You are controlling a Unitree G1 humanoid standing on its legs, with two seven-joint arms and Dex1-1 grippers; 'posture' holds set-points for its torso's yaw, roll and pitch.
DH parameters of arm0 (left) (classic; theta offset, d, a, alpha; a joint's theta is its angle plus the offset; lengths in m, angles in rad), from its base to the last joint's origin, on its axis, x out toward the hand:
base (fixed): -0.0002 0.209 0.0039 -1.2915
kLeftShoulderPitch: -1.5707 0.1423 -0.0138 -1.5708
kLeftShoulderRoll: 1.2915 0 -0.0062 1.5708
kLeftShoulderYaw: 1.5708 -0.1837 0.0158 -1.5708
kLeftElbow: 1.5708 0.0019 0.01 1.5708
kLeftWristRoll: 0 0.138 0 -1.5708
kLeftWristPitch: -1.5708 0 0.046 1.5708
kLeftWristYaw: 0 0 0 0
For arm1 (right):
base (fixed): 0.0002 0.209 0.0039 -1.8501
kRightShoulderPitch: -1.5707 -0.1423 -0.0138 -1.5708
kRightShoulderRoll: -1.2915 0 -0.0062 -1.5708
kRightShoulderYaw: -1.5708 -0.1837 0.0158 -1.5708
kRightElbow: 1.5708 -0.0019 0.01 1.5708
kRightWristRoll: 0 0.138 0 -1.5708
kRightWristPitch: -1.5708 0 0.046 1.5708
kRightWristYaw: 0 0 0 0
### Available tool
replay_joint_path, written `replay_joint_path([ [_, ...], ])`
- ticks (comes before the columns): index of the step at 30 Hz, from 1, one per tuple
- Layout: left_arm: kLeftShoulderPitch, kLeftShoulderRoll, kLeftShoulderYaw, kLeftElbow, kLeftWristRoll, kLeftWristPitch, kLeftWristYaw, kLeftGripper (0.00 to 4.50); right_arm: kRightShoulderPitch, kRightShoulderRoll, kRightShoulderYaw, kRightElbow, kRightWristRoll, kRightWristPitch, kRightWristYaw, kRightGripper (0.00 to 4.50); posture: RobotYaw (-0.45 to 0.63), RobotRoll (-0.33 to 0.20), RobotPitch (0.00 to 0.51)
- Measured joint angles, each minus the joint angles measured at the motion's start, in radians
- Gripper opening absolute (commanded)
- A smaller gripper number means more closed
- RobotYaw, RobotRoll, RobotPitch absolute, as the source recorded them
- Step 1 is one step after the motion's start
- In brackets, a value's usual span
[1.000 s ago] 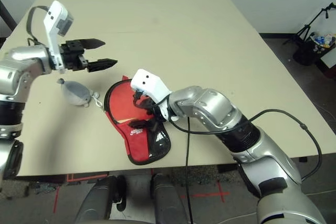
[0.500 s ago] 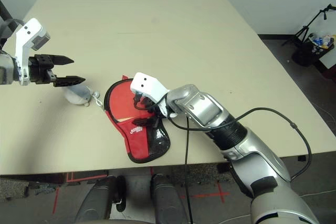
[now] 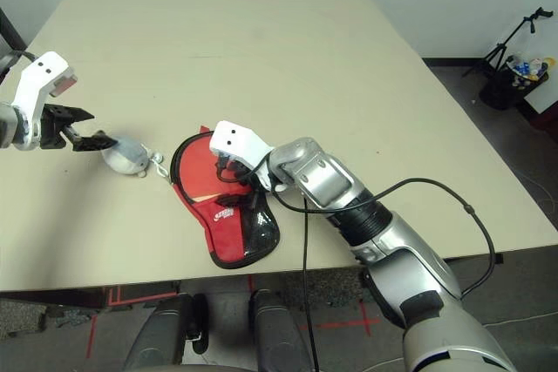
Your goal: Store the ping-pong paddle in its case and zip it.
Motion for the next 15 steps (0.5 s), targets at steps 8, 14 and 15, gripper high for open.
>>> replay_joint_path([
  [8,0.040,-0.114,0.002,-0.003,-0.023,0.012,0.019,4.50,0.000,0.018,-0.008,0.009,-0.031,0.002,0.012,4.48,0.01,0.000,0.157],
  [14,0.041,-0.142,0.002,-0.004,-0.034,0.015,0.021,4.31,0.000,0.022,-0.013,0.009,-0.038,0.008,0.020,4.49,-0.01,0.000,0.162],
  [15,0.041,-0.142,0.001,-0.004,-0.034,0.015,0.021,4.08,0.000,0.022,-0.014,0.009,-0.038,0.009,0.022,4.50,-0.01,0.000,0.162],
])
